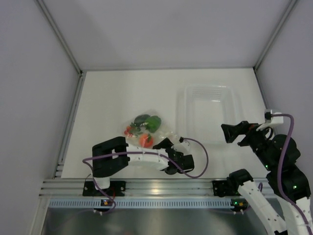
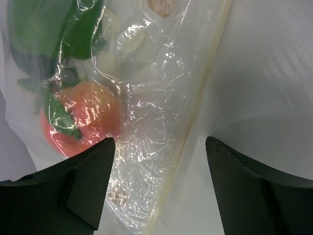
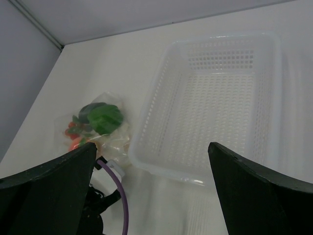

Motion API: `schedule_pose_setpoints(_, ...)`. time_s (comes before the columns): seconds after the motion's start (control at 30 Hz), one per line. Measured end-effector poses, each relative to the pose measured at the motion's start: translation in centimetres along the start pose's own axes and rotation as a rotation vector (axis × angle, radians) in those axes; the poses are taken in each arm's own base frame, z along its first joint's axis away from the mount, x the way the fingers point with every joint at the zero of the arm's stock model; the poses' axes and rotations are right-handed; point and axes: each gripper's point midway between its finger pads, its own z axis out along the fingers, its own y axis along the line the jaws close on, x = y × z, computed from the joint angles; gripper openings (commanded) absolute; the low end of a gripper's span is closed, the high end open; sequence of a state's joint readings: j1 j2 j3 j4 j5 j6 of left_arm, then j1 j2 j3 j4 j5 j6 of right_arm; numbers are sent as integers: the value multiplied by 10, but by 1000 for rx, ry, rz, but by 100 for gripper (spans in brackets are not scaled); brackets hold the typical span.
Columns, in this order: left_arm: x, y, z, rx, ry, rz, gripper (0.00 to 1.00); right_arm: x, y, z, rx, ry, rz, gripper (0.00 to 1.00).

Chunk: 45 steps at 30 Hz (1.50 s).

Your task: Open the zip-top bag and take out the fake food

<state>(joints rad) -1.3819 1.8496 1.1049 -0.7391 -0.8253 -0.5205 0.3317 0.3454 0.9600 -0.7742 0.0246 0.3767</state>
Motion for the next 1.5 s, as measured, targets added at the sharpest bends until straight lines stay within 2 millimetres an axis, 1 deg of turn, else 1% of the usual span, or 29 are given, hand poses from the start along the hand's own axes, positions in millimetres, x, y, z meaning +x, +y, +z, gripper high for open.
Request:
schedule_pose_setpoints(0.07, -2, 2, 3, -27, -10, 2, 79, -2, 1, -1, -2, -5, 0, 99)
schedule_pose_setpoints(0.23, -3, 9, 9, -64, -9, -5, 77, -2, 1, -2, -3, -8, 0, 99)
schedule_pose_setpoints(0.37, -2, 20, 20, -83, 23, -39, 77, -2, 1, -2, -4, -8, 0, 99)
schedule_pose_setpoints(0.4, -2, 24, 23, -89, 32, -48, 75, -2, 1, -2, -5, -7, 0, 99)
schedule_pose_setpoints(0.5, -1, 29, 30, -87, 56, -65, 66, -2, 2, -2, -8, -7, 0, 99)
schedule_pose_setpoints(0.57, 0, 26, 34, -70, 66, -64, 47, -2, 2, -2, -9, -6, 0, 99)
schedule_pose_setpoints(0.6, 0, 23, 36, -61, 72, -60, 33, -2, 2, -2, -10, -6, 0, 99)
schedule_pose_setpoints(0.63, 0, 23, 37, -64, 72, -55, 29, -2, 2, -2, -12, -6, 0, 99)
schedule_pose_setpoints(0.67, 2, 18, 40, -51, 80, -46, 21, -3, 3, -3, -13, -9, 0, 99)
schedule_pose_setpoints(0.7, 3, 18, 41, -54, 82, -39, 11, -5, 3, -3, -15, -13, 0, 99)
schedule_pose_setpoints(0.73, 4, 16, 42, -49, 86, -35, 5, -5, 4, -3, -16, -15, 0, 100)
schedule_pose_setpoints(0.77, 5, 16, 43, -51, 89, -31, 1, -6, 4, -4, -18, -17, 0, 99)
schedule_pose_setpoints(0.8, 6, 17, 44, -54, 91, -28, 0, -7, 5, -4, -19, -19, 0, 99)
schedule_pose_setpoints(0.97, 8, 22, 44, -42, 100, -53, 0, -7, 5, -4, -20, -18, -2, 99)
schedule_pose_setpoints(1.1, 11, 21, 32, 49, 110, -127, 0, -6, 5, -4, -21, -17, -6, 99)
schedule_pose_setpoints(1.2, 2, 25, 12, 134, 81, -202, 0, -5, 7, -4, -38, -11, -9, 99)
schedule_pose_setpoints(1.3, -20, 40, -13, 218, 9, -306, 0, -3, 11, 0, -62, -8, -15, 99)
schedule_pose_setpoints(1.4, -40, 65, -38, 292, -75, -391, 0, 3, 17, 5, -105, 11, -26, 99)
schedule_pose_setpoints(1.47, -48, 76, -51, 333, -119, -410, 0, 6, 26, 10, -163, 19, -38, 99)
schedule_pose_setpoints(1.5, -53, 81, -62, 367, -147, -410, 0, 8, 32, 12, -199, 22, -45, 99)
